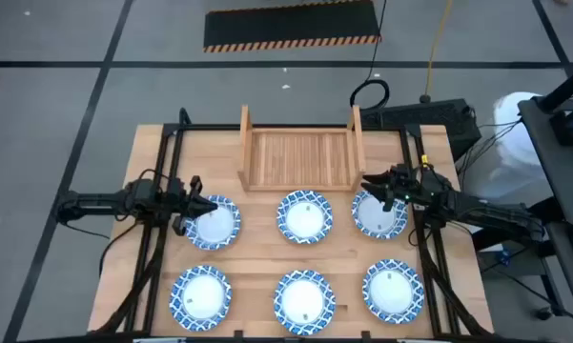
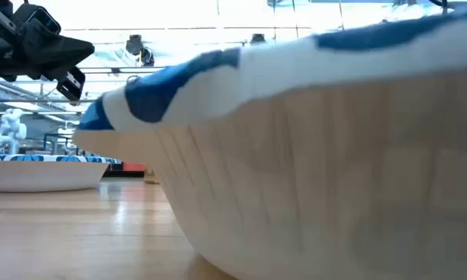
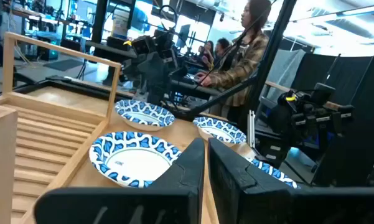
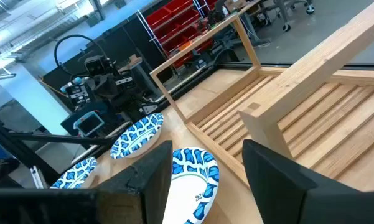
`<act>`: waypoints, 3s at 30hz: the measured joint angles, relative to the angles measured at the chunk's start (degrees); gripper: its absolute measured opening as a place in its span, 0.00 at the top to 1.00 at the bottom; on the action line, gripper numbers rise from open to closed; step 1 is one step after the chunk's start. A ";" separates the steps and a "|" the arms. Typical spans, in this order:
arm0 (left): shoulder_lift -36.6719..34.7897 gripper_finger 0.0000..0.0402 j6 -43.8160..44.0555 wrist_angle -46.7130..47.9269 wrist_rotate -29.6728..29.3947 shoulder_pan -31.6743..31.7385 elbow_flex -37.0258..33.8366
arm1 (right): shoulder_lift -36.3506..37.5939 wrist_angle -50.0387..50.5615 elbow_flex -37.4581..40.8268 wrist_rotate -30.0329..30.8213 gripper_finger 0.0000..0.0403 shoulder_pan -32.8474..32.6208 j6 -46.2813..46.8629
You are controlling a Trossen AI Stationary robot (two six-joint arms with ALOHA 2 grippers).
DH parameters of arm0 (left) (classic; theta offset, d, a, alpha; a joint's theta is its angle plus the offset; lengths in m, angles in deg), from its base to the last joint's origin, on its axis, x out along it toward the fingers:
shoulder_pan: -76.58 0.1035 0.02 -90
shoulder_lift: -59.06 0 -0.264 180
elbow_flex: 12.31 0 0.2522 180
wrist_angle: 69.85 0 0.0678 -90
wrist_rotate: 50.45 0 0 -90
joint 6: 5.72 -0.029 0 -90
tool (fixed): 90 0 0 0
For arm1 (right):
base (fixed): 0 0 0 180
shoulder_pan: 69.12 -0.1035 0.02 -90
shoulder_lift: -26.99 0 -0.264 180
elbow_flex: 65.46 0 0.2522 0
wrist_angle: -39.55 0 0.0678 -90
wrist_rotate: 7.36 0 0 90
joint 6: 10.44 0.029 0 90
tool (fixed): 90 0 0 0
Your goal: Place and stack bowls onto a shelf
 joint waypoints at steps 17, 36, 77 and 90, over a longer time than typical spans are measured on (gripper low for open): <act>0.00 0.94 -0.02 0.01 0.00 0.01 0.00 | 0.00 0.00 0.00 0.00 0.54 -0.02 0.02; 0.00 0.94 0.00 -0.01 0.00 0.01 0.00 | 0.00 0.00 0.01 0.02 0.54 0.00 0.01; 0.02 0.94 0.00 0.01 0.00 0.01 0.00 | 0.02 -5.28 0.00 1.51 0.54 0.02 -4.13; 0.00 0.94 0.00 0.00 0.00 0.01 0.00 | -0.02 -6.88 0.00 1.55 0.54 0.02 -3.05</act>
